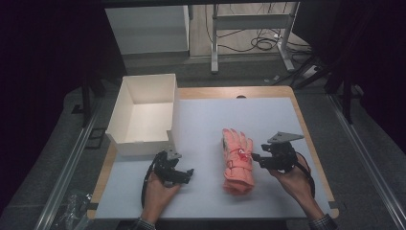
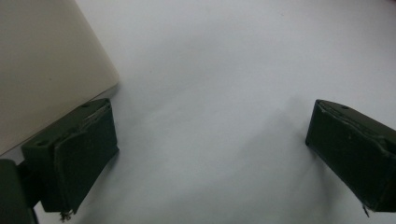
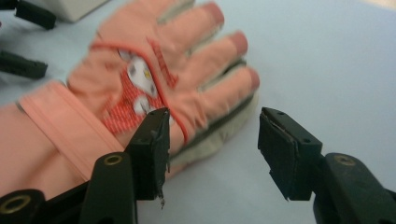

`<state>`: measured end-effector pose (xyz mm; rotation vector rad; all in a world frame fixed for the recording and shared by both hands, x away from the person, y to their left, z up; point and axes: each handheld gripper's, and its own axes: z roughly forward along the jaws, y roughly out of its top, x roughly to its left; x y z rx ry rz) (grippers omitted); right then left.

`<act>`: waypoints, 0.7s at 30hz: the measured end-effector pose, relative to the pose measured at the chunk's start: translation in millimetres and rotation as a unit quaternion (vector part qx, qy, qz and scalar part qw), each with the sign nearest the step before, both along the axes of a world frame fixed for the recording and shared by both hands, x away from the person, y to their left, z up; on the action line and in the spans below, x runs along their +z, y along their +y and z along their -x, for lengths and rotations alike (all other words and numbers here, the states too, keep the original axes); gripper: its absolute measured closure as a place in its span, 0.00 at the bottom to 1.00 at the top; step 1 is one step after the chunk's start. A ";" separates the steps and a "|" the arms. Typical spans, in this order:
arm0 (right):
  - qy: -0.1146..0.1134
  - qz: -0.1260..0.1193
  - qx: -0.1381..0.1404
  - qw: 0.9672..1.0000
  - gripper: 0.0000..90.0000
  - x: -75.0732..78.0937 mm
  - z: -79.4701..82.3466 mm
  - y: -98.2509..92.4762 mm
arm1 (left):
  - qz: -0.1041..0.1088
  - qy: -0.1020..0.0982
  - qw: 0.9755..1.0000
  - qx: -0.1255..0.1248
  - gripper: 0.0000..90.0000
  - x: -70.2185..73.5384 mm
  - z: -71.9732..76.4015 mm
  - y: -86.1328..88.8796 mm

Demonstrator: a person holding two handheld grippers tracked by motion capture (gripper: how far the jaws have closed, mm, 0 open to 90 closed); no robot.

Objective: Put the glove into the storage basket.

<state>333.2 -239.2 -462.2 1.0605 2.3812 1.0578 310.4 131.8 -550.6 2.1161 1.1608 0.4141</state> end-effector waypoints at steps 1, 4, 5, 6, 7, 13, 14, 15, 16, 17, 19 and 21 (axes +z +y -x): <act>0.004 -0.002 0.001 1.000 0.49 -4.2 0.6 -3.0 | -0.002 0.000 1.000 -0.001 0.02 0.1 0.0 0.3; 0.014 -0.002 0.009 1.000 0.56 -17.3 5.3 -9.6 | -0.003 0.001 1.000 -0.002 0.02 0.3 0.0 0.4; 0.016 -0.003 0.014 1.000 0.59 -20.6 7.1 -10.5 | -0.003 0.000 1.000 -0.001 0.02 0.2 0.0 0.3; 0.017 -0.003 0.020 1.000 0.65 -24.8 9.7 -11.5 | -0.003 0.000 1.000 -0.001 0.02 0.2 0.0 0.4; 0.020 -0.002 0.030 0.999 0.71 -29.5 13.4 -12.2 | -0.003 0.000 1.000 -0.001 0.02 0.2 0.0 0.3; 0.034 -0.006 0.060 0.998 0.95 -46.4 27.4 -11.0 | -0.003 0.000 1.000 -0.002 0.02 0.2 0.0 0.4; 0.038 -0.008 0.065 0.997 0.97 -47.8 28.2 -10.8 | -0.003 0.000 1.000 -0.002 0.02 0.2 0.0 0.4; 0.042 -0.011 0.071 0.997 0.98 -50.0 29.6 -10.1 | -0.003 0.000 1.000 -0.002 0.02 0.2 0.0 0.4; 0.045 -0.012 0.075 0.996 0.99 -51.6 30.7 -9.4 | -0.003 0.000 1.000 -0.001 0.02 0.2 0.0 0.3; 0.047 -0.011 0.078 0.996 0.99 -53.0 31.1 -9.0 | -0.003 0.000 1.000 -0.001 0.02 0.2 0.0 0.4; 0.054 -0.009 0.084 0.995 0.99 -56.1 32.3 -7.0 | -0.003 0.000 1.000 -0.001 0.02 0.2 0.0 0.4; 0.057 -0.009 0.087 0.995 0.99 -58.7 32.1 -4.9 | -0.003 0.000 1.000 -0.001 0.02 0.2 0.0 0.3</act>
